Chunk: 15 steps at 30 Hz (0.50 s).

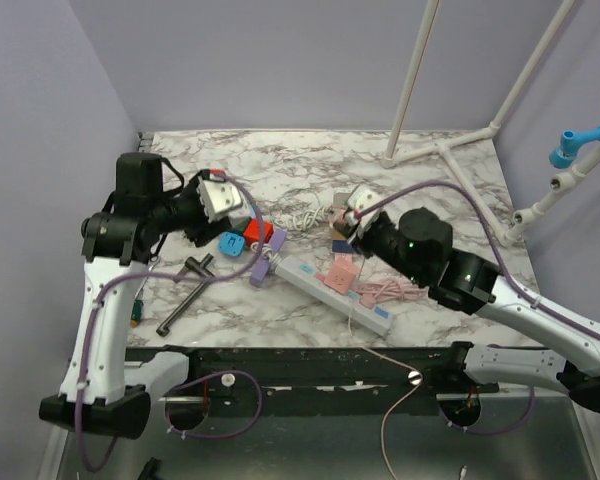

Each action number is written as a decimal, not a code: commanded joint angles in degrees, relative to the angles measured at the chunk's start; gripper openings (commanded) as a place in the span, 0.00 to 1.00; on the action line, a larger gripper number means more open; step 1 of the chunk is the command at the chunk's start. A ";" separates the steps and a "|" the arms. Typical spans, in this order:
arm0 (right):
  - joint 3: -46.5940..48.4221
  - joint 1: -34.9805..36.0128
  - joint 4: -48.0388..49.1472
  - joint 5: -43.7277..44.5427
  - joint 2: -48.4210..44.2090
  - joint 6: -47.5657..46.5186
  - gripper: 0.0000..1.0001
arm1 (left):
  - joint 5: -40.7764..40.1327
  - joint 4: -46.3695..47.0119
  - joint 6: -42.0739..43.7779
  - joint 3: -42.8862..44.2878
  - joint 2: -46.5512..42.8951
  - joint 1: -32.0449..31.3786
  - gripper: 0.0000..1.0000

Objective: Pull the plug off the socket
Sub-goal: Place the plug at the center of the board.

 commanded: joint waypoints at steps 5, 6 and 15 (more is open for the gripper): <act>9.77 -15.12 0.53 10.13 4.39 6.21 0.01 | -8.15 9.39 -9.40 -2.15 11.50 14.64 0.00; 9.77 -18.29 -0.17 11.05 5.47 7.69 0.01 | -10.53 10.14 -9.92 -2.55 13.00 15.48 0.00; 5.36 -36.45 0.57 12.69 12.57 18.49 0.01 | -21.18 11.80 -14.82 -0.59 27.11 23.34 0.00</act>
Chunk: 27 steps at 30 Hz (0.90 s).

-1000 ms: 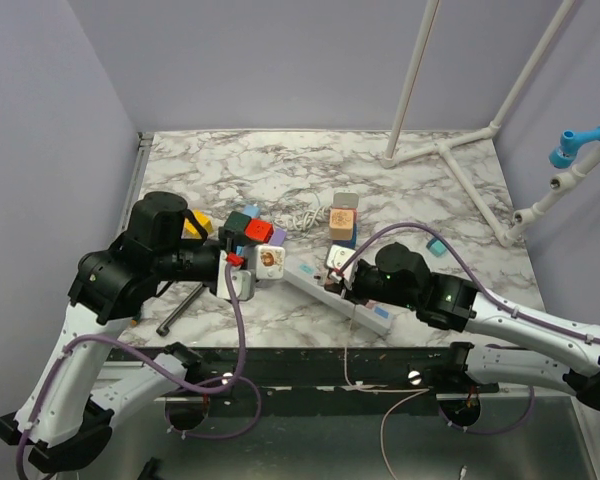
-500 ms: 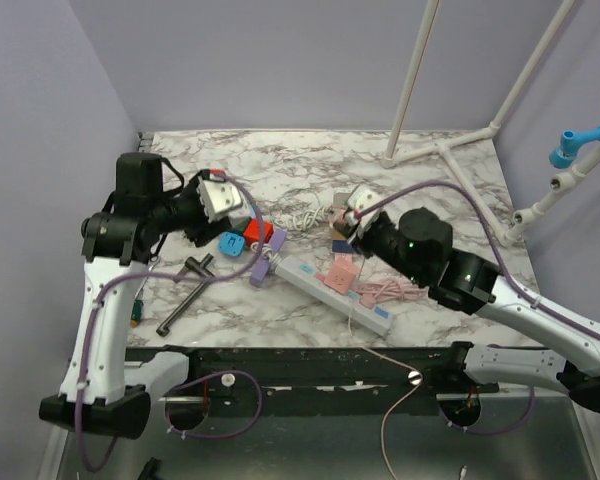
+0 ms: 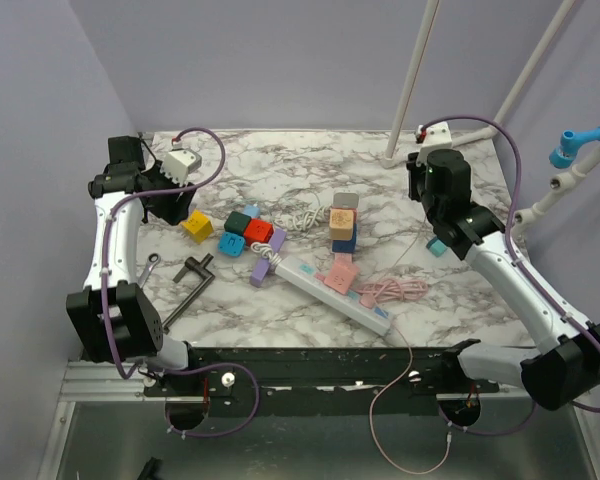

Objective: Pull the plug off the socket
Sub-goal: Place the plug at the center of the board.

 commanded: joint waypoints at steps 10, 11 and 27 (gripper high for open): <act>-8.05 -6.71 5.32 5.74 11.00 10.51 0.01 | -12.04 12.14 -3.23 -8.11 8.25 4.23 0.00; -8.53 -6.87 5.57 6.43 11.91 11.39 0.01 | -12.70 12.74 -3.45 -8.63 8.84 4.26 0.00; -12.15 -11.10 4.85 9.13 21.72 23.12 0.14 | -22.02 23.11 -2.89 -17.98 13.09 4.23 0.00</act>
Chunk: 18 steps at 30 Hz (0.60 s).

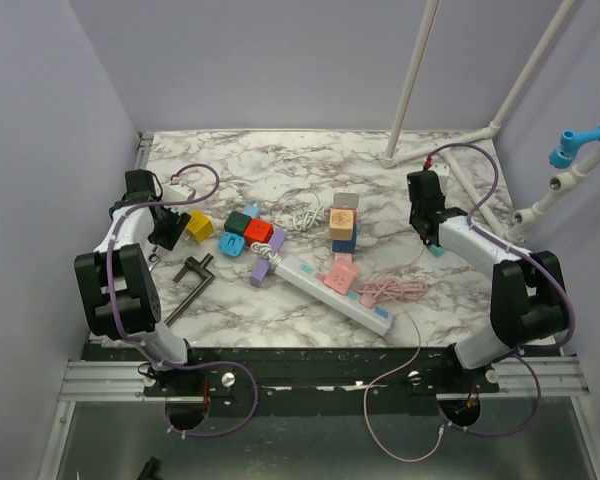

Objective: Pull the plug off the socket
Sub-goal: Place the plug at the center of the board.

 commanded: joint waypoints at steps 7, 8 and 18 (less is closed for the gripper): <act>-1.06 -0.59 -0.44 0.35 2.70 5.36 0.47 | -0.21 5.73 1.90 -4.57 1.91 0.17 0.45; -0.95 -0.59 -0.66 0.21 2.61 5.59 0.51 | 0.51 6.10 2.14 -5.15 1.46 0.13 0.51; 2.46 -0.59 -4.13 -4.65 -4.85 5.01 0.73 | 8.93 -1.88 6.08 -2.69 -12.19 0.11 0.99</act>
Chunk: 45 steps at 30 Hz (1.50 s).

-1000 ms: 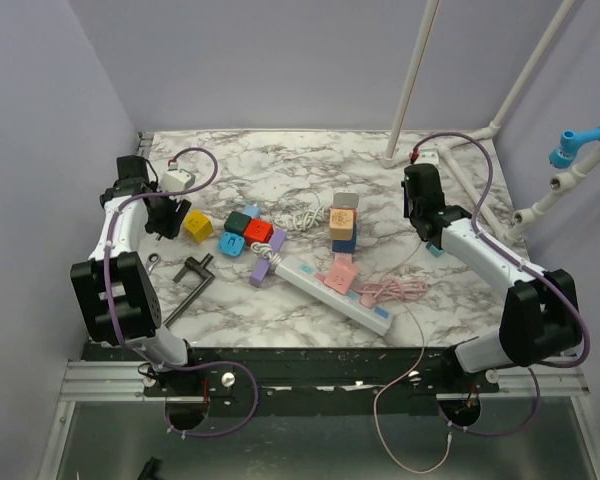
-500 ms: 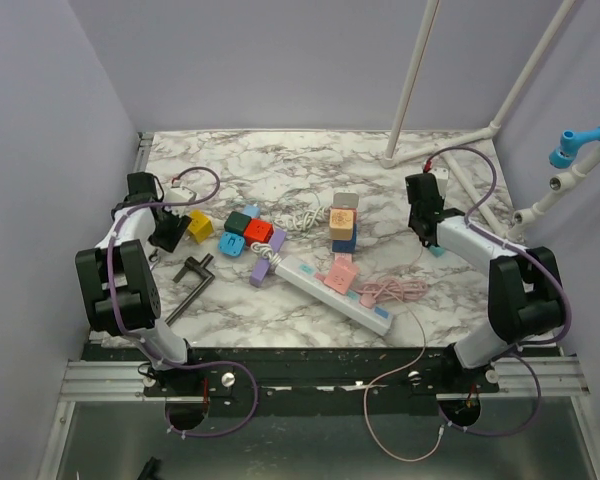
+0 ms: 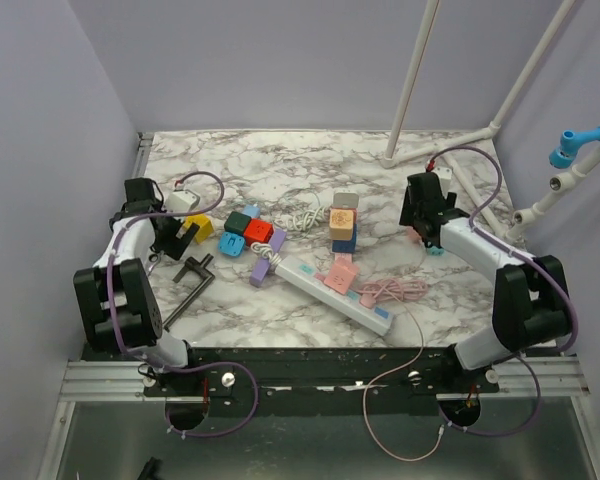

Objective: Pull the plug off the socket
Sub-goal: Place the plug at the center of the board, then remove the plug from the socket.

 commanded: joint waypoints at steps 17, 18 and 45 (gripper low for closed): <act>-6.80 1.29 11.26 -50.15 -23.30 16.05 1.00 | 52.97 -35.76 29.99 11.72 -37.43 -8.57 0.99; -9.50 1.31 15.93 -53.71 -23.80 15.93 1.00 | 52.48 -31.93 28.32 8.91 -38.64 -12.47 0.99; -25.55 14.36 21.00 -46.57 -24.40 10.88 1.00 | 31.42 9.85 45.85 -17.76 -20.13 -54.53 0.99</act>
